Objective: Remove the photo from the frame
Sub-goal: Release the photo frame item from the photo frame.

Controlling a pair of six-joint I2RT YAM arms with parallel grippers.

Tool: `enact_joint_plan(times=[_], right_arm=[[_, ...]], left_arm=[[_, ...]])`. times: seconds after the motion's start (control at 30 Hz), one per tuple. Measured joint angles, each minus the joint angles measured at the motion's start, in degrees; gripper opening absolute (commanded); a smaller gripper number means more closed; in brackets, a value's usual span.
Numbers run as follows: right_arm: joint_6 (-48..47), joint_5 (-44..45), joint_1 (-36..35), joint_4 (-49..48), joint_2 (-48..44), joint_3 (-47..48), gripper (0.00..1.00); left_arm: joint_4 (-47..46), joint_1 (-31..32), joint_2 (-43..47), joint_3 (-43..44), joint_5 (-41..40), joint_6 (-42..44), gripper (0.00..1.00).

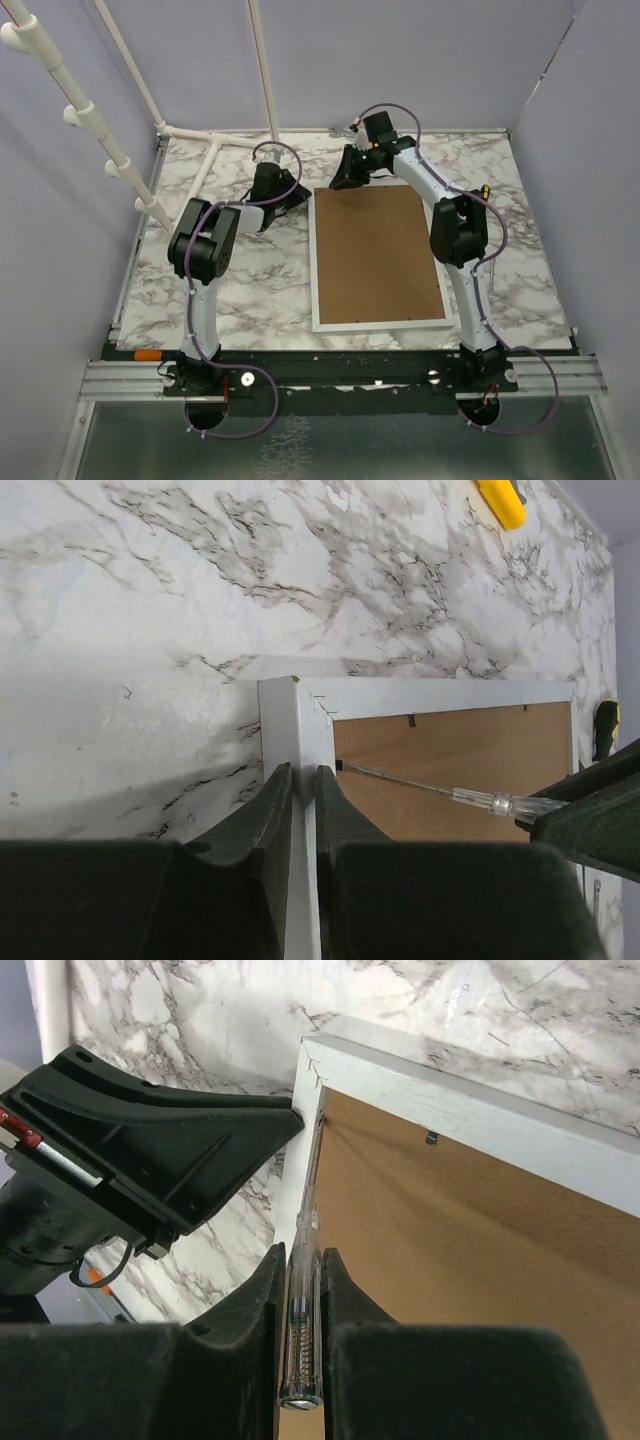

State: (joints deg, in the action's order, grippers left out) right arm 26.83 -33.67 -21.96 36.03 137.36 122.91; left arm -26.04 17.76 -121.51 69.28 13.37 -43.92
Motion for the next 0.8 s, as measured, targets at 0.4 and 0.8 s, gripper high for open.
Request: enact_joint_plan(times=[0.4,0.8], right_arm=[[-3.2,9.8,-4.3,7.2,0.3,5.7,0.01],[-9.6,15.1,-5.9,10.8,0.3,8.3,0.01]], left_arm=[[-2.0,0.1,0.3,-1.4,-0.3,-0.9,0.00],[-2.6,2.0,0.3,-1.5,-3.7,-1.5,0.00]])
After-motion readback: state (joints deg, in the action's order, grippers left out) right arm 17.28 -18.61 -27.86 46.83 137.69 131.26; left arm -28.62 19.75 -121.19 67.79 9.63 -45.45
